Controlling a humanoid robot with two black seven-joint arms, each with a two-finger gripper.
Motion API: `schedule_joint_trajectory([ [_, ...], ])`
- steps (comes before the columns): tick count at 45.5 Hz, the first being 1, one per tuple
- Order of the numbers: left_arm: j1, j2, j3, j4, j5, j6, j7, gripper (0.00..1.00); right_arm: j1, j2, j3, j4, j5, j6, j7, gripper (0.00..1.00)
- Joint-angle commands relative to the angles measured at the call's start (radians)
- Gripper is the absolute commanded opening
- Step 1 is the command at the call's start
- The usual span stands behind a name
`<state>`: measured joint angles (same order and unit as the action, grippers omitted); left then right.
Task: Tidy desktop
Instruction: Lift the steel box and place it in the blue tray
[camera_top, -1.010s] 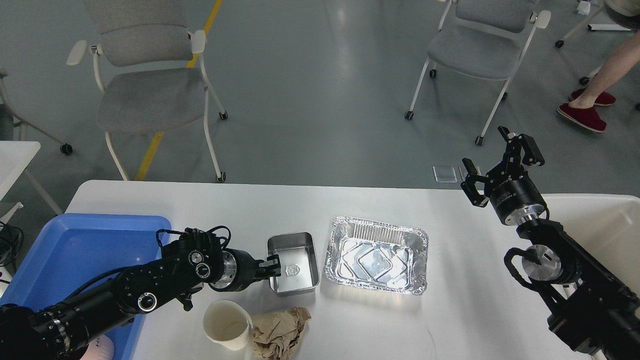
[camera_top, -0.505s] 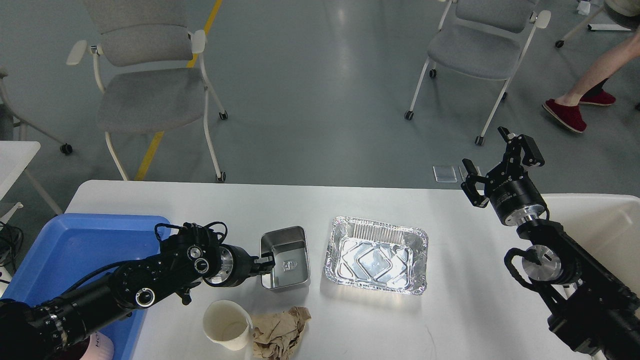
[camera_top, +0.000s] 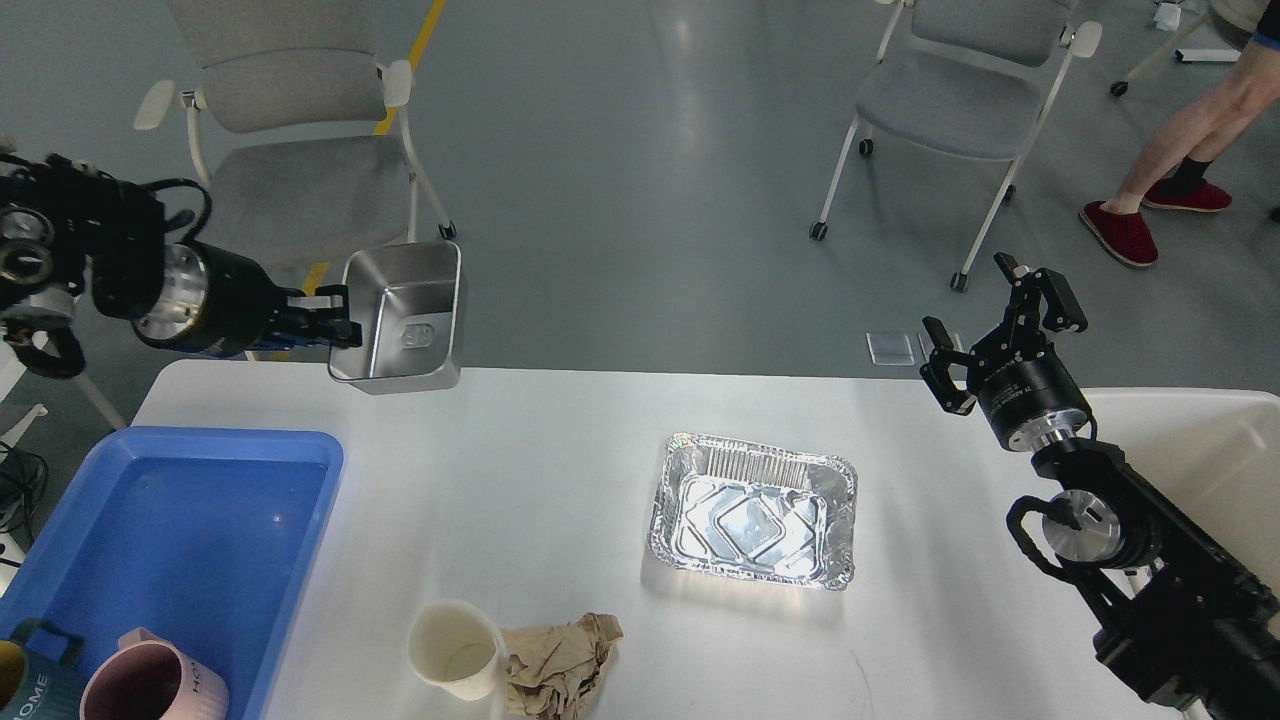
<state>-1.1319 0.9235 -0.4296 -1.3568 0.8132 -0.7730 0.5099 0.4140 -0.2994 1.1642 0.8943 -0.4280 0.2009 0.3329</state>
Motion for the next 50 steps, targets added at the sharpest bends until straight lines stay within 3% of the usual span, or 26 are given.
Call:
schedule_joint_trajectory([
  [1,-0.048,0.087,-0.011,-0.001,-0.049,-0.051,-0.001,0.00,0.000,0.000,0.000,-0.001,0.000,0.000,0.000,1.00],
  [8,0.001,0.100,-0.003,0.014,-0.051,-0.025,-0.005,0.00,0.002,0.005,0.000,-0.001,0.000,0.000,0.000,1.00],
  [14,0.127,0.095,-0.006,0.086,-0.069,0.104,-0.008,0.00,0.002,0.005,0.000,-0.001,0.000,-0.002,0.000,1.00],
  [23,0.296,0.029,-0.009,0.278,-0.069,0.205,-0.014,0.00,0.000,0.006,0.000,0.000,0.000,-0.002,0.000,1.00],
  [34,0.415,-0.107,-0.009,0.508,-0.086,0.322,-0.014,0.00,-0.011,0.006,0.000,-0.006,0.000,-0.002,0.000,1.00],
  [50,0.462,-0.209,-0.011,0.656,-0.088,0.342,-0.016,0.05,-0.020,0.003,0.000,-0.006,0.000,0.000,0.000,1.00],
])
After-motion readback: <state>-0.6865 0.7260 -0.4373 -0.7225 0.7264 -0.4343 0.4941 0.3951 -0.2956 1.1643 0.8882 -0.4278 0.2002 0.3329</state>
